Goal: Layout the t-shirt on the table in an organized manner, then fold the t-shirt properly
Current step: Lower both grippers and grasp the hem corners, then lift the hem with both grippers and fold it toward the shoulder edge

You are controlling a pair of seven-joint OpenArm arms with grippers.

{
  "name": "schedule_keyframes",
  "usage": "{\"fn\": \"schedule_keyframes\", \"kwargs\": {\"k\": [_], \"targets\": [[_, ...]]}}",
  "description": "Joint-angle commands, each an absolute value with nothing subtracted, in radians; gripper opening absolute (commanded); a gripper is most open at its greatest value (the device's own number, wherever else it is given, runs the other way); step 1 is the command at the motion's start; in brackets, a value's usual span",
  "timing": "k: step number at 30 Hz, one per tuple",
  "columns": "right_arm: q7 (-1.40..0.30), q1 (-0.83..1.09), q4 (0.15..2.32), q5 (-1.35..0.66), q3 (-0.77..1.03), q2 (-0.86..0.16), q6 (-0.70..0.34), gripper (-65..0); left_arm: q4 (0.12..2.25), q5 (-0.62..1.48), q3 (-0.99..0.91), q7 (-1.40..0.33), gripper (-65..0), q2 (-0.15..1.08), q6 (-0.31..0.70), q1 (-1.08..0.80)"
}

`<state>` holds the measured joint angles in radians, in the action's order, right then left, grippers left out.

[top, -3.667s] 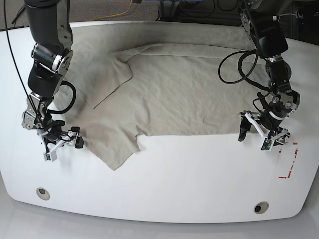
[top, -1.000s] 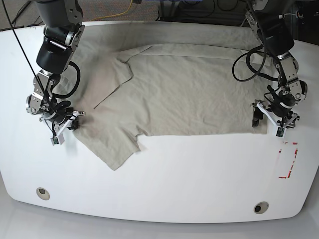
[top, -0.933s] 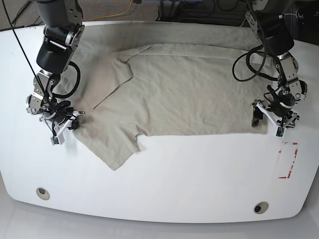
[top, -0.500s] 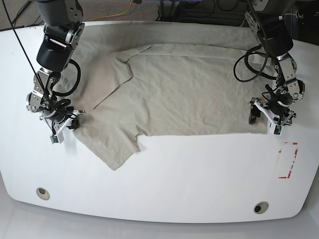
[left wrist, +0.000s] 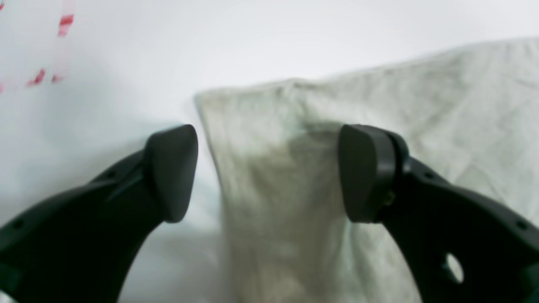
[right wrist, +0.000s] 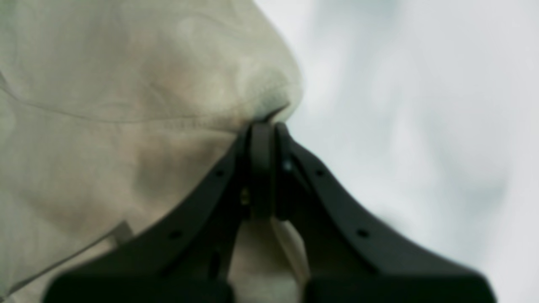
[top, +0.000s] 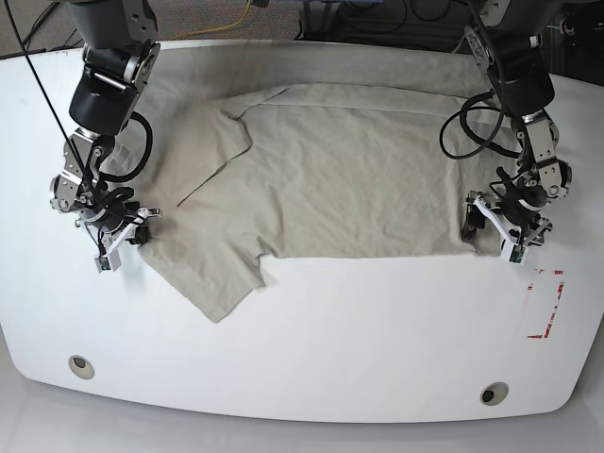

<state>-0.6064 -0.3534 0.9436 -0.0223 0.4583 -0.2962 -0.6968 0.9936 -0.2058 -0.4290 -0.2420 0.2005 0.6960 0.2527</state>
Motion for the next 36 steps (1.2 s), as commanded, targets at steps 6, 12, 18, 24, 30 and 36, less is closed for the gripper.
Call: {"fn": "schedule_keyframes", "kwargs": {"k": [6,12,18,24,30,36], "targets": [[-0.615,-0.371,0.96,-0.015,0.461,-0.309,-0.698,-65.0,1.007,-0.197,-0.41,-0.232,-27.9,0.205,0.698,0.274],[-0.615,-0.371,0.96,-0.015,0.463,-0.311,-0.698,-65.0,1.007,-0.197,-0.41,-0.234,-47.4,0.203,0.698,0.274],[-0.615,-0.371,0.96,-0.015,0.463,-0.311,-0.698,-65.0,1.009,-0.196,-0.414,-0.234,-59.7,0.203,0.698,0.272],[-0.616,-0.371,0.987,-0.015,0.463,-0.311,-0.698,-65.0,1.012,-0.193,-0.415,-0.234,-65.0,0.203,0.698,0.272],[-0.674,-0.338,1.104,-0.015,0.463,-0.311,-0.698,-65.0,1.096,-0.191,-0.417,-0.234,-65.0,0.202,0.698,0.266],[-0.748,-0.317,1.227,-0.015,0.463,-0.294,-0.698,-65.0,1.199,-0.191,-0.412,-0.237,-65.0,0.196,0.698,0.231]]}}
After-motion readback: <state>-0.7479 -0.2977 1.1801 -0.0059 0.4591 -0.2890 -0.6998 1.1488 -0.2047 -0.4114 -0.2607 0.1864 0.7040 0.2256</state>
